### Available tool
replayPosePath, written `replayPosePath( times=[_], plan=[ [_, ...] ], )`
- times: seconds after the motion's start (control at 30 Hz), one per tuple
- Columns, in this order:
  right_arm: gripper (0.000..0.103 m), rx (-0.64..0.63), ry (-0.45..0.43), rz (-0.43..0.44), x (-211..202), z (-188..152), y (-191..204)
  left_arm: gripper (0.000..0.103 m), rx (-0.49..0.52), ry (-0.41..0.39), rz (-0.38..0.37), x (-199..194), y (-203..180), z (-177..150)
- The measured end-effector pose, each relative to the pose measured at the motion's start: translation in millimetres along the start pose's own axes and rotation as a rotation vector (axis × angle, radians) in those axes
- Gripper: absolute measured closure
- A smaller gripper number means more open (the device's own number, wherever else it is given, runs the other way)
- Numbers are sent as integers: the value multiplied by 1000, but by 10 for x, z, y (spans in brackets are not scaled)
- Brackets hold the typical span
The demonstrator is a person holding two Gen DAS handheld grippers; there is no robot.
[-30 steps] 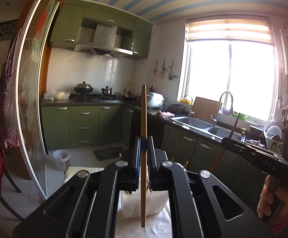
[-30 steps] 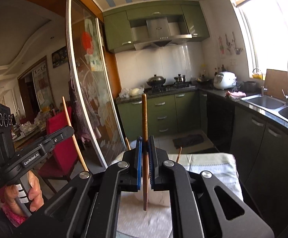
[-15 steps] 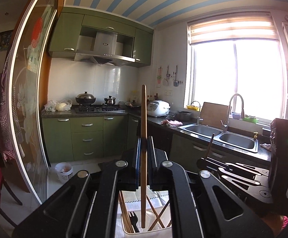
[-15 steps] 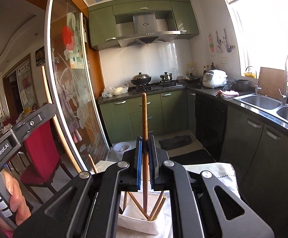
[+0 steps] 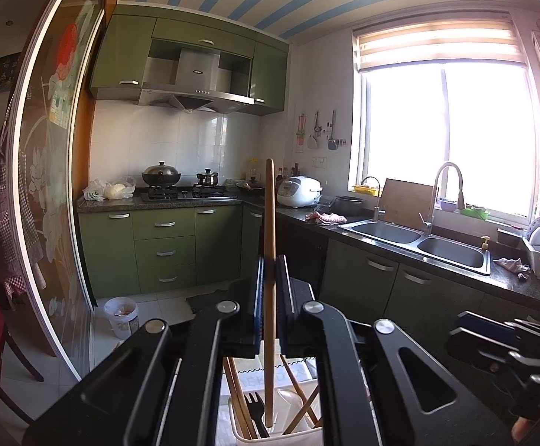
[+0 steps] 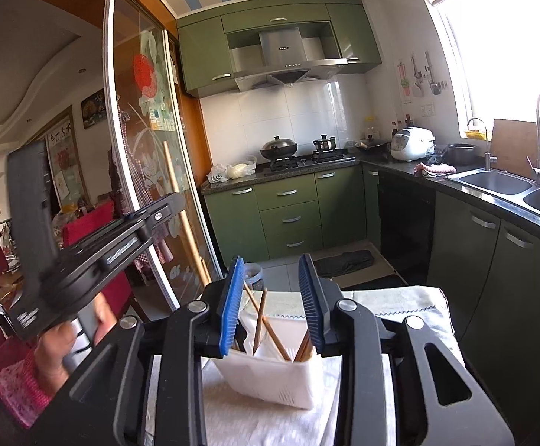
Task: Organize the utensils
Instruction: 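Lower both held chopsticks into the white caddy and open both grippers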
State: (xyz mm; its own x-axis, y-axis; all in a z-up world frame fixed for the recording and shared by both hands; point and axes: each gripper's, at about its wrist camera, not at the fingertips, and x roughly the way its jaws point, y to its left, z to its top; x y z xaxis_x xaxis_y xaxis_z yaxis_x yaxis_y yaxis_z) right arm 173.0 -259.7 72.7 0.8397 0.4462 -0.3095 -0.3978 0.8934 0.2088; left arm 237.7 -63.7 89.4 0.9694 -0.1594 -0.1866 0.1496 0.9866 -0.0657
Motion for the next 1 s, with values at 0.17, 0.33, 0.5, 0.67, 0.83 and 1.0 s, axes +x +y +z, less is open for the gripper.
replayPosePath(
  times=[0.17, 0.33, 0.5, 0.67, 0.83, 1.0],
  plan=[
    [72, 88, 51, 8, -365, -476, -175, 97, 13, 52, -1, 110, -19, -159],
    [72, 171, 117, -28, -551, -874, -431, 97, 11, 106, 7, 188, -4, -325],
    [72, 229, 134, -73, -753, -1096, -643, 97, 5, 164, 13, 271, 13, -478],
    [66, 240, 122, -85, -898, -1120, -707, 79, 32, 214, 21, 306, -30, -666],
    [60, 226, 110, -74, -1010, -1125, -646, 22, 27, 210, 37, 136, 6, -829],
    [39, 201, 91, -74, -1138, -1065, -550, 7, 11, 183, 50, -326, 106, -845]
  ],
)
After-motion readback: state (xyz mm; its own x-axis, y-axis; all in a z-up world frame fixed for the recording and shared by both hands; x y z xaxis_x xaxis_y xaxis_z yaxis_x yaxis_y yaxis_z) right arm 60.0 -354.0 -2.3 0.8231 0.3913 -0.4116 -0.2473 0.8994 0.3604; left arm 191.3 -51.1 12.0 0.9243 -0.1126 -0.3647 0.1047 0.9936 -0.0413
